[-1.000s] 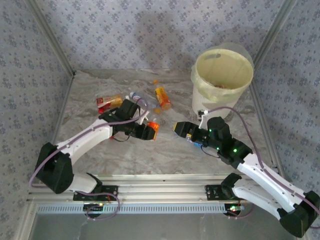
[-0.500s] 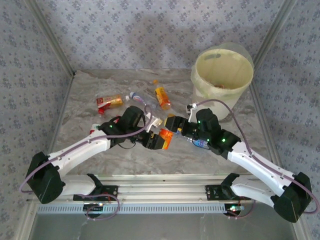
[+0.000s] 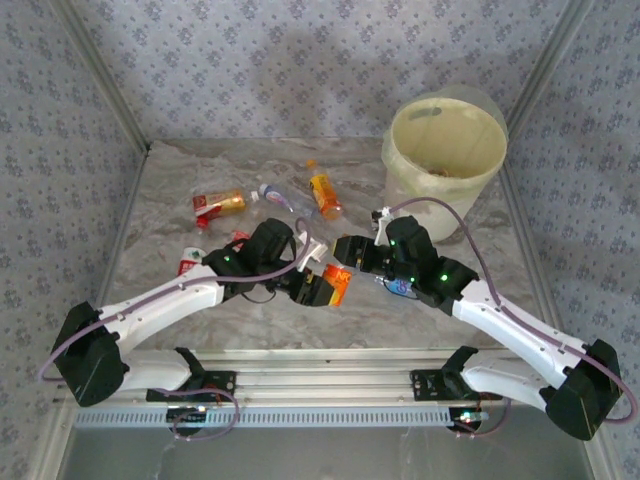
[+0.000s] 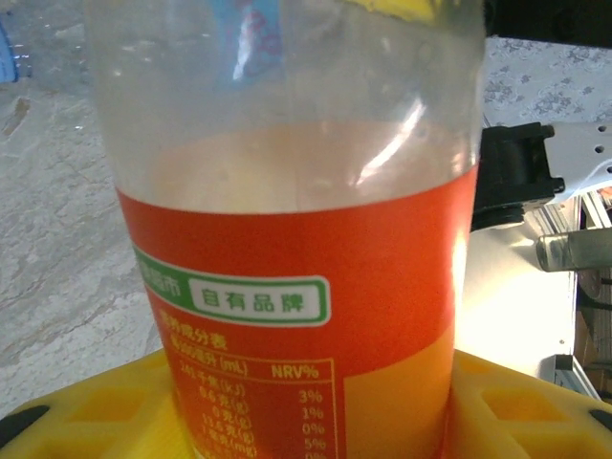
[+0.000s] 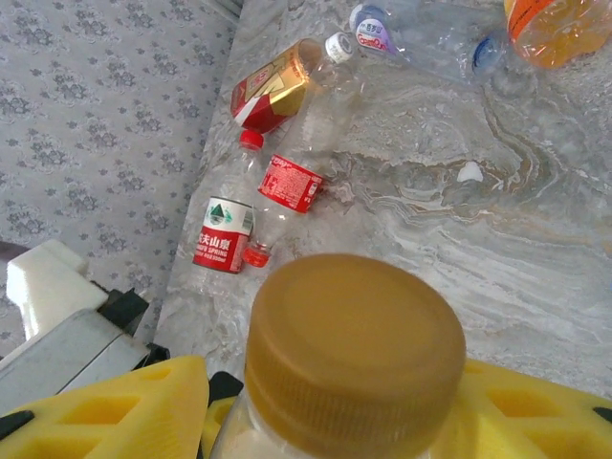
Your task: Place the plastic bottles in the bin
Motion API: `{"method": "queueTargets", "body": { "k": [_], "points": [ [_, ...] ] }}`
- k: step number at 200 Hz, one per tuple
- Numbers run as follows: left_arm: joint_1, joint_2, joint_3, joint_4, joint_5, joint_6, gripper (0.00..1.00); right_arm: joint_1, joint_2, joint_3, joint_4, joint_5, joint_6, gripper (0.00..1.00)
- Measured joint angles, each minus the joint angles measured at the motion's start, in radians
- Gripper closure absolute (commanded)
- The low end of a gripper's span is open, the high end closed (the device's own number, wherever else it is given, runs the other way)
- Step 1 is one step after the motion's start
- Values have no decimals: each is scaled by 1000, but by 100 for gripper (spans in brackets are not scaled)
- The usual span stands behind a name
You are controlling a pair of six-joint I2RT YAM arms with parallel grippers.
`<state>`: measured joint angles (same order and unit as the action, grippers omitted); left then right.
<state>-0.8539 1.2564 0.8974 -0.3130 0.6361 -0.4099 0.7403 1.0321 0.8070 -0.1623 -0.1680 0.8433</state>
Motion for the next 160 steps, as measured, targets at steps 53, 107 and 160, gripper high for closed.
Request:
{"method": "queueTargets", "body": {
  "k": [53,107,160],
  "points": [
    [-26,0,0,4,3,0,45,0,-8,2,-21,20,-6,47],
    [-39,-1,-5,25,0,-2,20,-2,-34,13,-39,26,-15,57],
    [-42,-73,-21,30,-47,-31,0,-33,-92,97,-169,73,-97,57]
  ]
}}
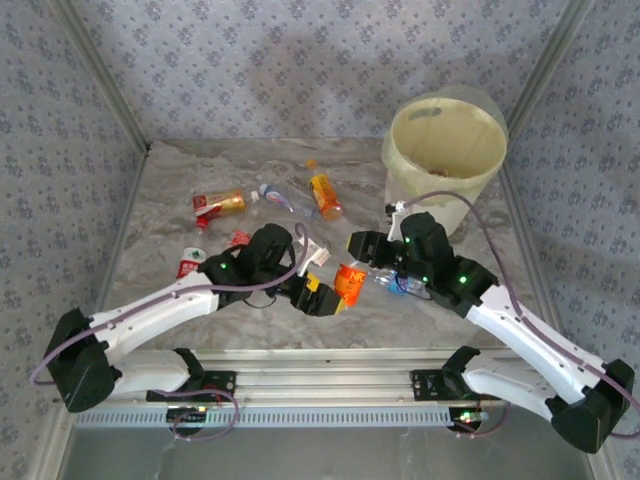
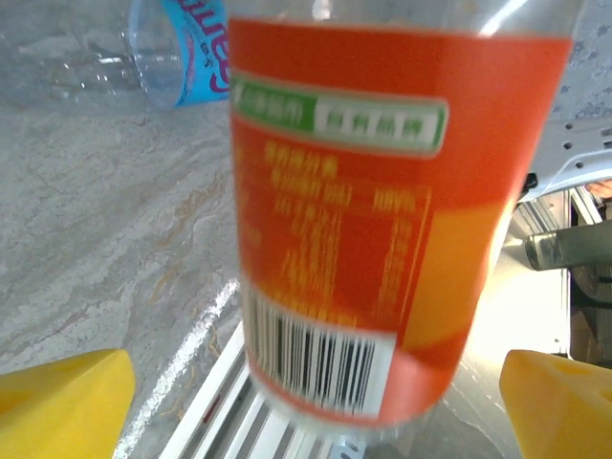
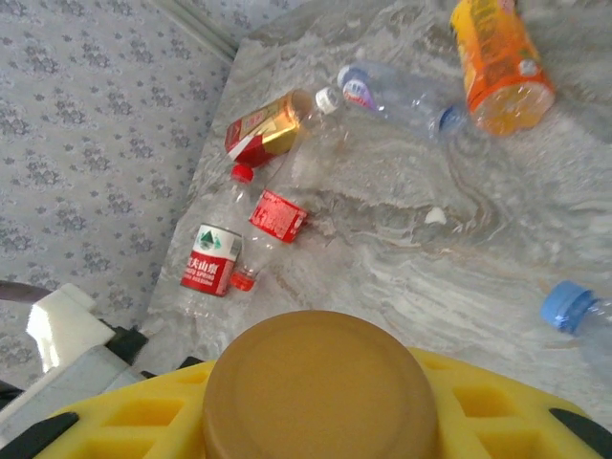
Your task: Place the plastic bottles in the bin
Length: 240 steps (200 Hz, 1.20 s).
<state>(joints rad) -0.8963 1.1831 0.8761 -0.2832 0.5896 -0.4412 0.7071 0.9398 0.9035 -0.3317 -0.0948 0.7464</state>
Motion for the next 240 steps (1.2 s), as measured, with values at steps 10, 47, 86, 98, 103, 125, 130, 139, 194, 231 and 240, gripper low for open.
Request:
{"method": "queueTargets", "body": {
  "k": [10,47,86,98,103,125,130,139,194,231,240],
  "points": [
    [-1,-28,0,0,-16,-3,0,-13,-13,32,-42,16,-25,57],
    [-1,-129,0,-8,-126,-17,0,-77,-35,205,-194,116,-163,57],
    [-1,-210,0,-42,-290,-60,0,-179,-2,435,-286,211,-314,56],
    [-1,-232,-1,-50,-324,-66,0,-217,31,508,-294,232,-357,56],
    [-1,-241,-3,-51,-336,-67,0,-233,46,537,-294,239,-374,56],
    [-1,-281,-22,-62,-382,-65,0,-302,127,654,-297,259,-437,56],
    [-1,-288,-24,-67,-393,-64,0,-317,150,681,-296,264,-450,56],
    [-1,-299,-24,-82,-413,-65,0,-346,192,730,-298,267,-472,56],
    [-2,-365,-31,-139,-521,-54,0,-462,402,871,-304,301,-540,58],
    [-2,-433,-58,-179,-589,-49,0,-535,558,962,-282,319,-561,59],
    [-2,-444,-60,-192,-604,-46,0,-545,584,964,-284,320,-563,59]
  ]
}}
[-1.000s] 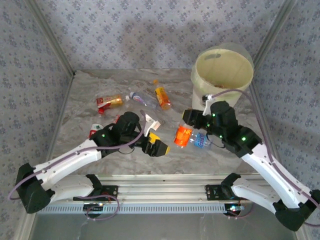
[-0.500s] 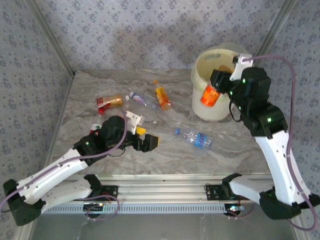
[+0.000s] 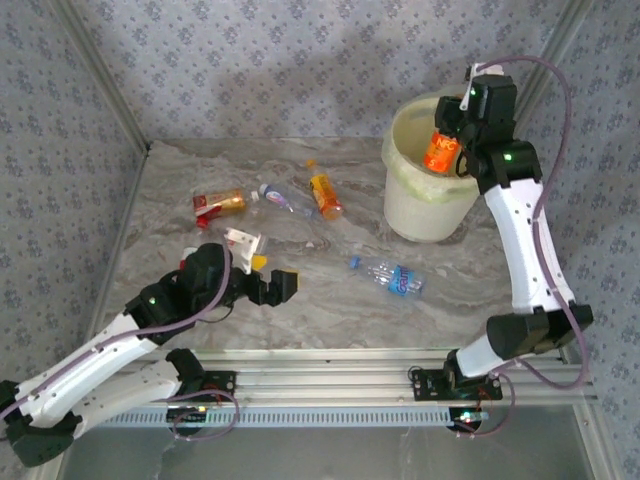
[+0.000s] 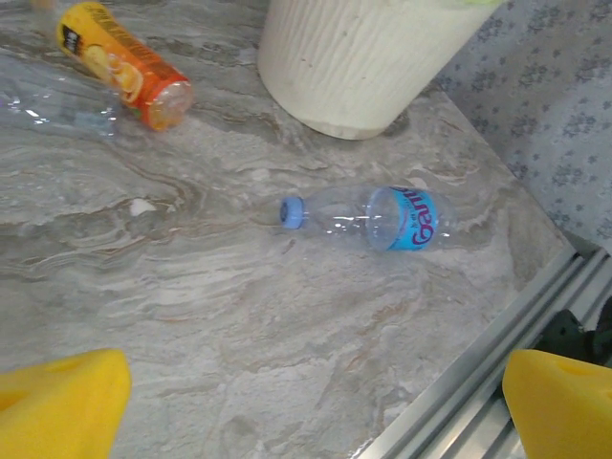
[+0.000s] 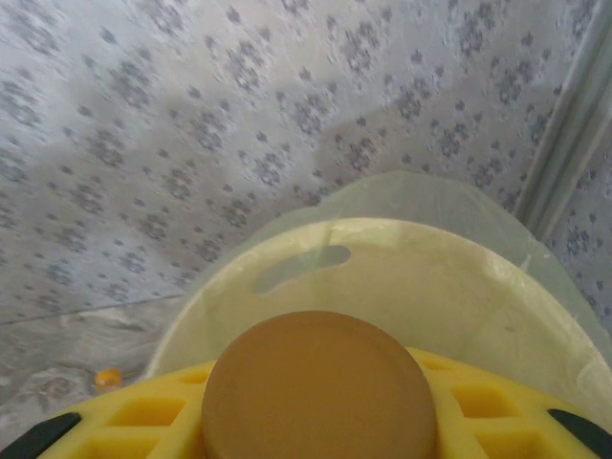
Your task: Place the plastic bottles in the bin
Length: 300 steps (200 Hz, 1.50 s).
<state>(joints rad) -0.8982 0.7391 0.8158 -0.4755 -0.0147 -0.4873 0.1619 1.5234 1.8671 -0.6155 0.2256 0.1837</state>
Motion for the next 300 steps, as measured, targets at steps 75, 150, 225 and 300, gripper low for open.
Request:
{"method": "queueTargets", "body": {
  "k": [75,150,225,300],
  "points": [
    [0,38,8,-98,-31,42,0,-65,143,26,-49,-25,-2,58],
    [0,66,80,-202,-76,65,0,-77,266,26,-130,-133,7,52],
    [0,79,97,-266,-114,68,0,-91,267,26,-163,-179,44,26],
    [31,135,136,-312,-117,68,0,-89,10,-136,-116,-225,68,21]
  ]
}}
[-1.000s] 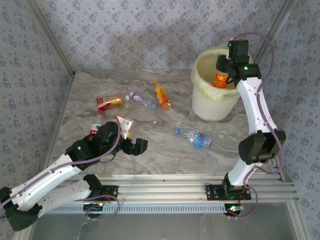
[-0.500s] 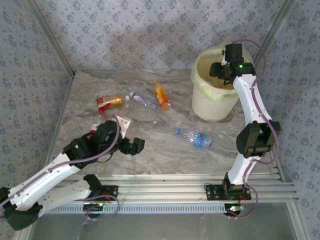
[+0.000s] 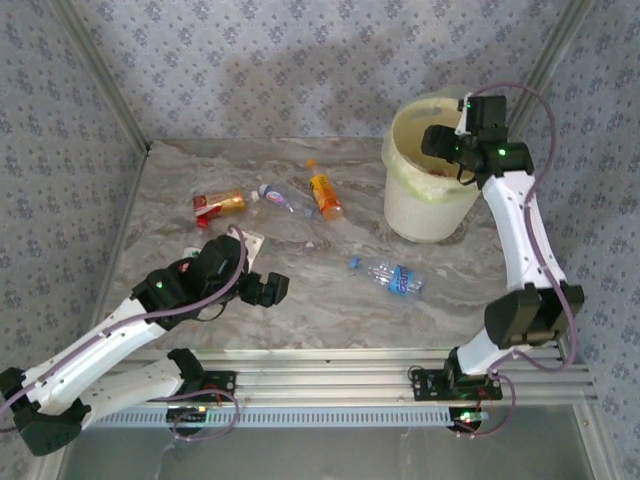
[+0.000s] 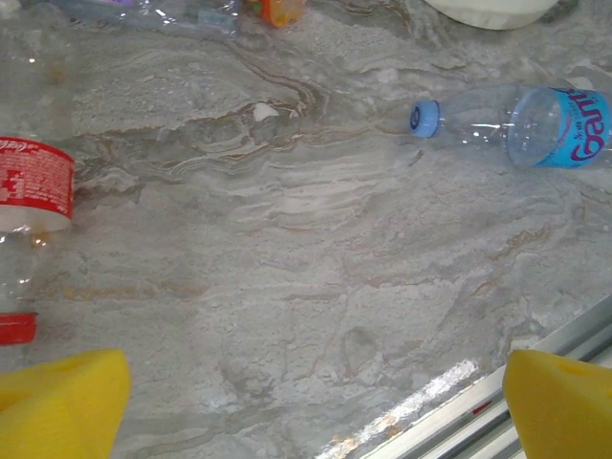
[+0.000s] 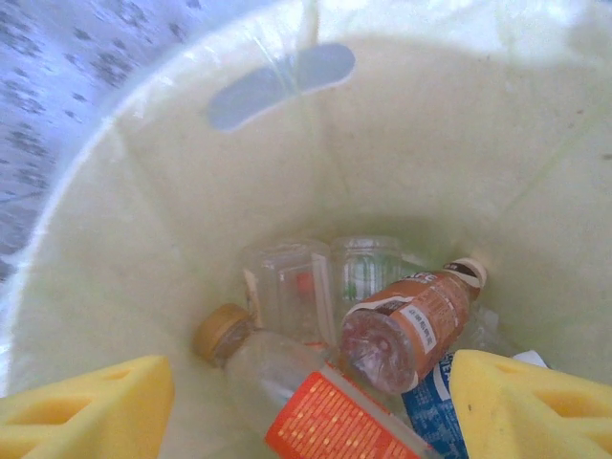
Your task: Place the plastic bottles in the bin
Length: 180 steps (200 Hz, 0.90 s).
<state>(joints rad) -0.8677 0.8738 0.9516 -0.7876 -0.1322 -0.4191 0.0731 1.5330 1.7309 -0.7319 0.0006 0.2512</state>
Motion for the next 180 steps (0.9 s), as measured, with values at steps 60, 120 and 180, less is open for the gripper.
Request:
{"method": "queueTargets", "body": {
  "k": [60,120,180],
  "points": [
    [129,67,27,-40,16,11,0,76,-293,-230,57,-63,33,17],
    [279,186,102,-92,77,72,1,282,-556,-526,124,-119,134,4],
    [425,373,202,-156,137,190,0,503,-687,-765,224,-149,268,0]
  ]
}}
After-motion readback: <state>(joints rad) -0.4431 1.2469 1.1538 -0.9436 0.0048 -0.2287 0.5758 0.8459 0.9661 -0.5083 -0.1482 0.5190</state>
